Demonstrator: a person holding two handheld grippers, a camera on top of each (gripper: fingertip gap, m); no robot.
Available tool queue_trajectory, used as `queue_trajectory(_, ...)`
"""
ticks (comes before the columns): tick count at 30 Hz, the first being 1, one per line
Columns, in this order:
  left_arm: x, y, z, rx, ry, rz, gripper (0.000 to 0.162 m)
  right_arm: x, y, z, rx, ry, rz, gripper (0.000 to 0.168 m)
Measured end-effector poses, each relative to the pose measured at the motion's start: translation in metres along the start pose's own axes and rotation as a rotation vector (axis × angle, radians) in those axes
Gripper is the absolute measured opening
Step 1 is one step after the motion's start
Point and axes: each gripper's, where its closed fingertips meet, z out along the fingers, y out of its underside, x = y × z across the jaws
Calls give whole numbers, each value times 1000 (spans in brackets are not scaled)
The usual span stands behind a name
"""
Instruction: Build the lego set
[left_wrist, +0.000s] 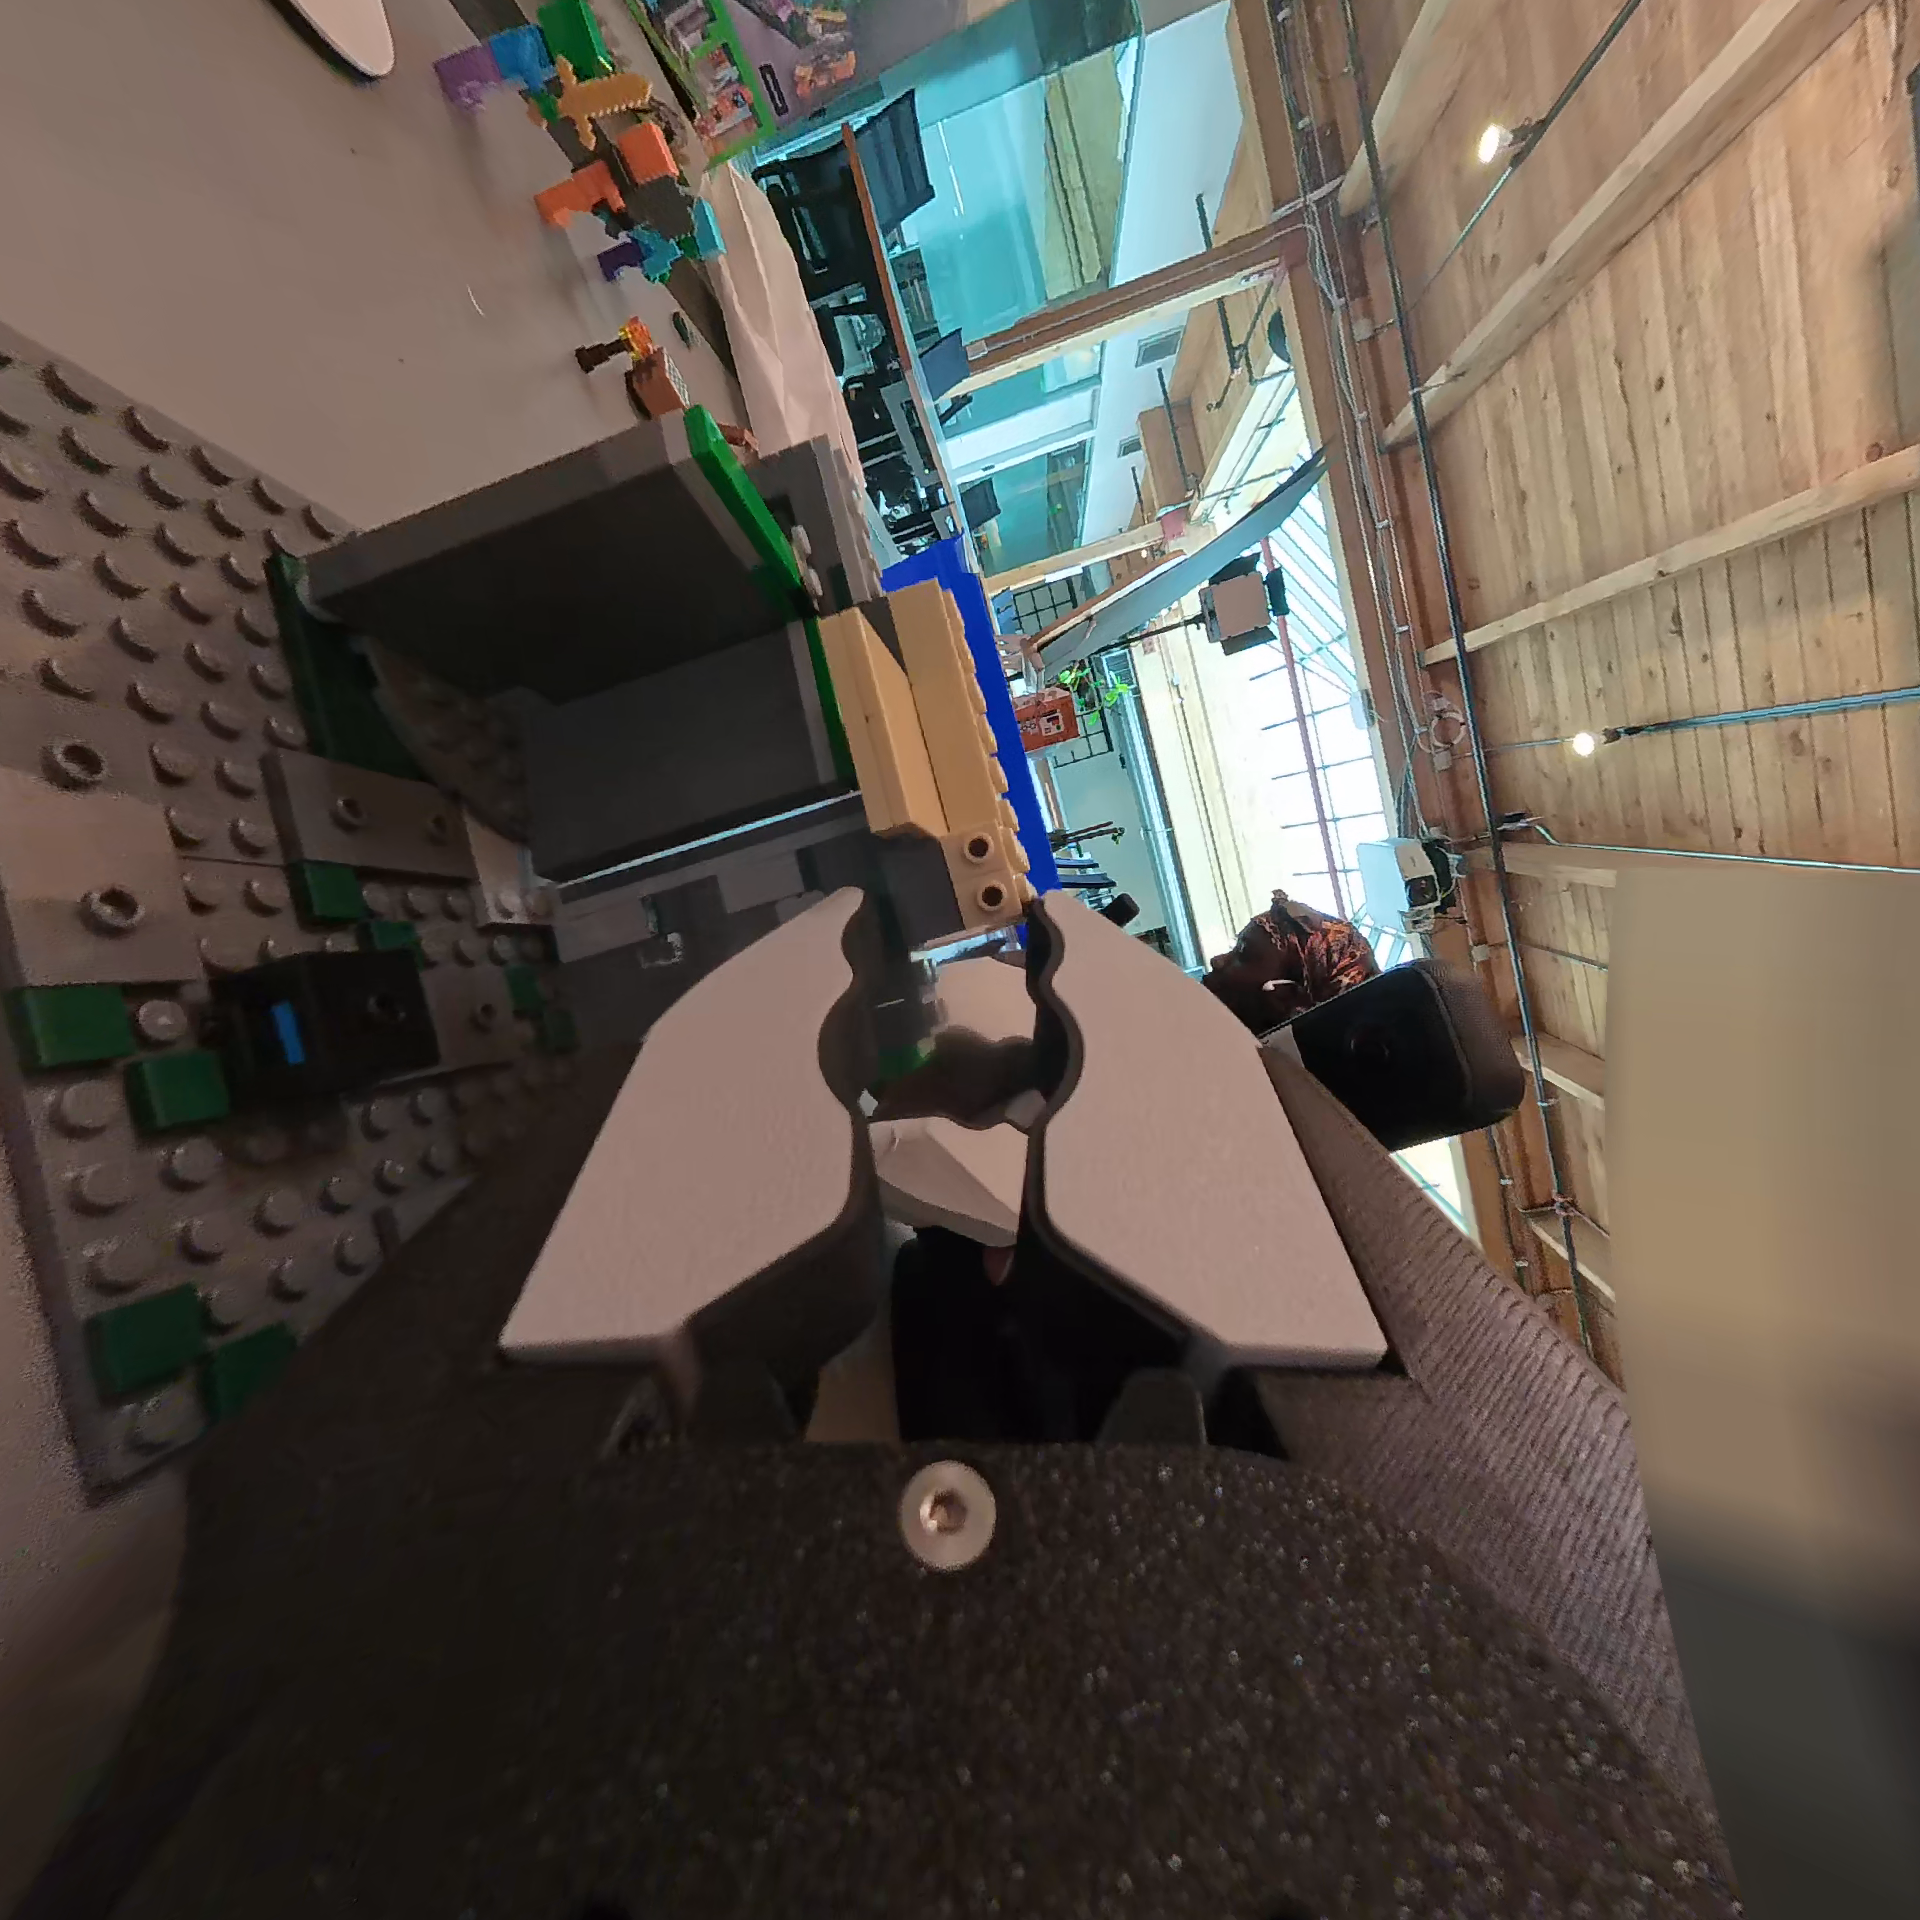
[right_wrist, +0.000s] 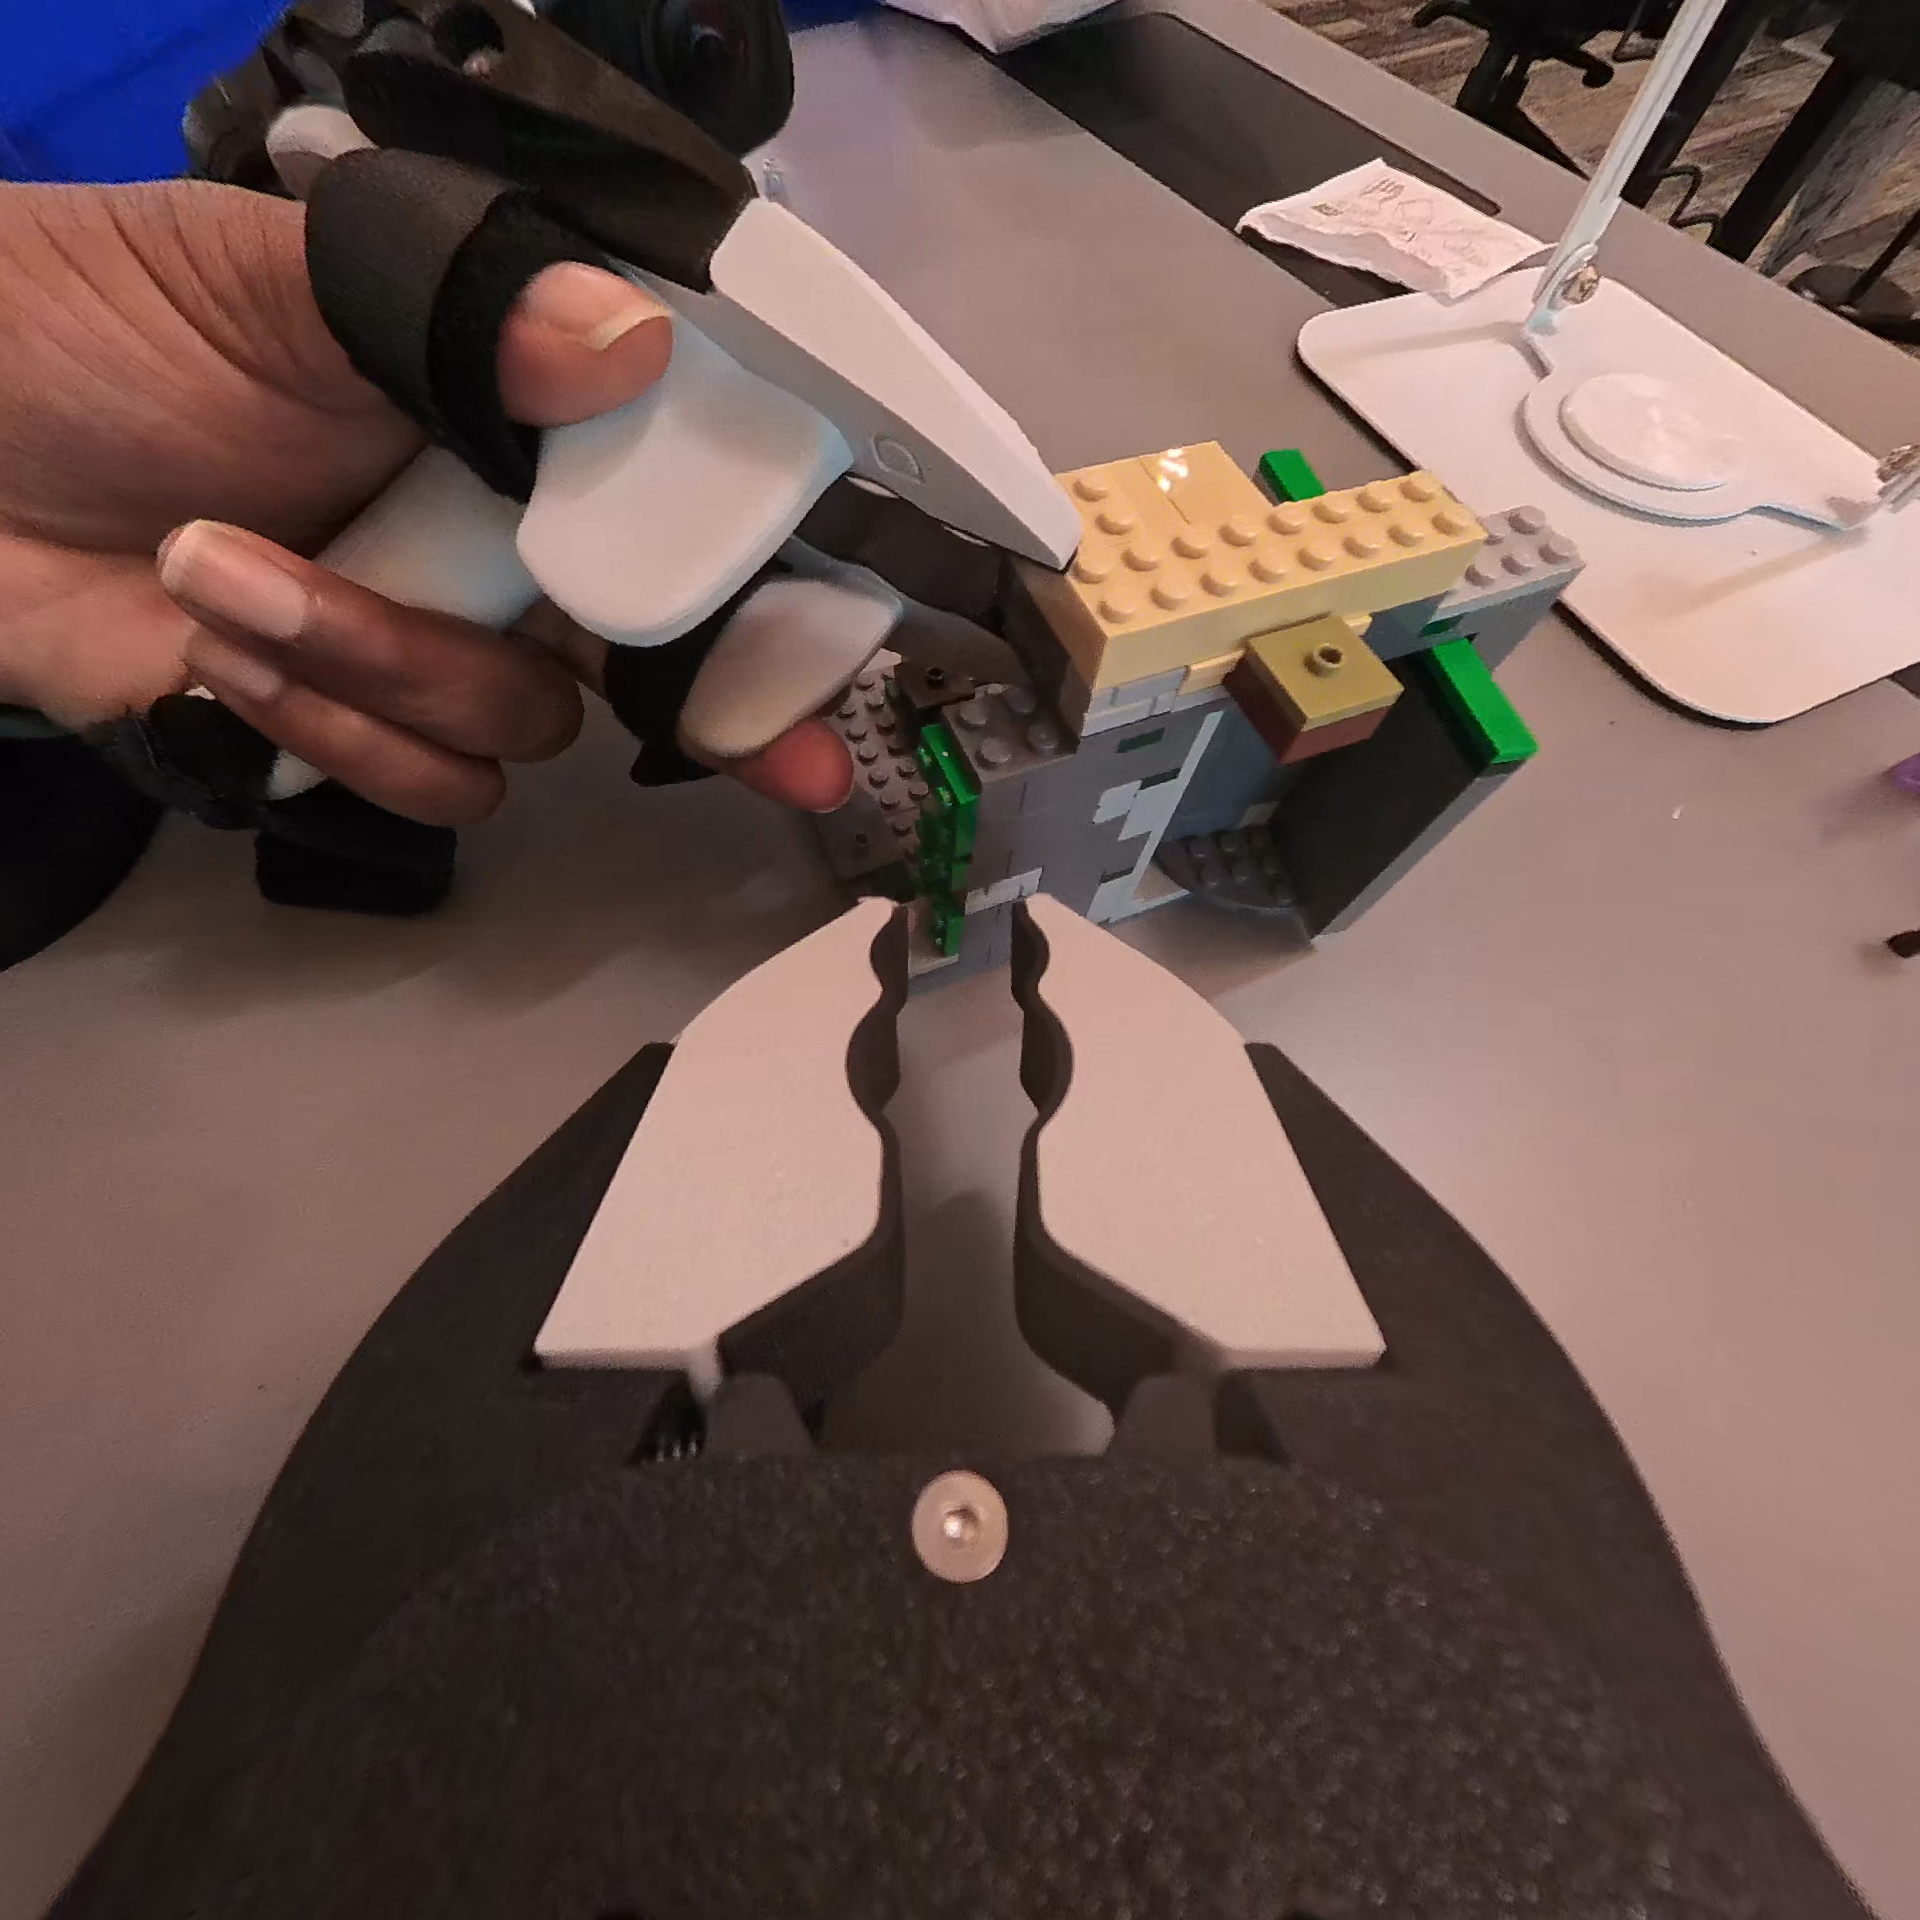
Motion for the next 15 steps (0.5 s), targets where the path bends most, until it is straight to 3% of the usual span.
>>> queue_trajectory(3,0,-2,1,23,9,11,27,4,-2,0,11,30,4,24)
queue_trajectory(8,3,6,0,-5,-1,79,45,11,0,7,12,100,5,39)
queue_trajectory(15,2,4,-28,12,-134,334,37,16,2,25,-37,199,-14,47)
